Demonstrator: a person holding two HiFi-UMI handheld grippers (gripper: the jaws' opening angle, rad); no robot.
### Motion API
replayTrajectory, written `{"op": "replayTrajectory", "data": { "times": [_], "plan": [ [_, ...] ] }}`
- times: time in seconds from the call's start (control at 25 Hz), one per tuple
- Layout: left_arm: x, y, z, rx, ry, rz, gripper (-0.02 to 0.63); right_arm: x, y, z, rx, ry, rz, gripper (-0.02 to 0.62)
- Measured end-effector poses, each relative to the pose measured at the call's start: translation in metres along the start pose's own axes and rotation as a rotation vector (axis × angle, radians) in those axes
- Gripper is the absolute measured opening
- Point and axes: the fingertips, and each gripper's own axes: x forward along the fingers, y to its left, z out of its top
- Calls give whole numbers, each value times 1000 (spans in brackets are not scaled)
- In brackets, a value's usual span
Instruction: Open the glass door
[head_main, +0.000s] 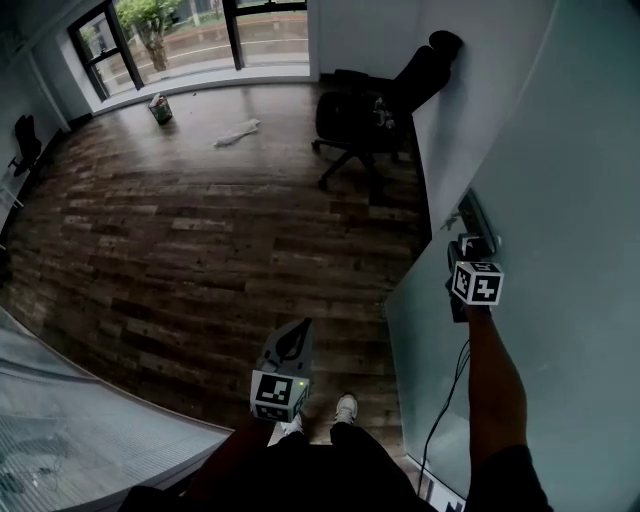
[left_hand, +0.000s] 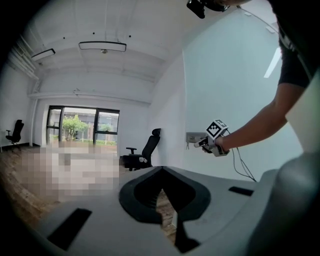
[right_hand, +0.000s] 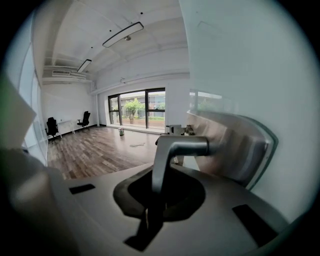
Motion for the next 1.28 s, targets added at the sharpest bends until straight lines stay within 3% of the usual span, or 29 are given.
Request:
{"op": "replayTrajectory", "data": {
  "times": [0.28, 0.64, 0.84, 1.04, 1.16, 1.28],
  "plan": [
    [27, -17, -5, -33, 19, 24, -2, -1, -71, -4, 40, 0, -70, 17],
    [48, -35, 0, -27, 12, 24, -2, -6, -128, -13, 74, 31, -142, 17],
    [56, -44, 0, -14, 15, 20, -2, -1, -139, -18, 76, 43, -146, 17],
    [58, -56, 2, -10, 17, 16, -2, -9, -136, -20, 44, 139, -150, 21],
    [53, -60, 3, -7, 7, 9, -2, -18, -126, -8, 72, 163, -105, 149],
    [36, -65, 2, -28, -14, -5, -2, -38, -120, 3, 66, 138, -120, 184]
  ]
}}
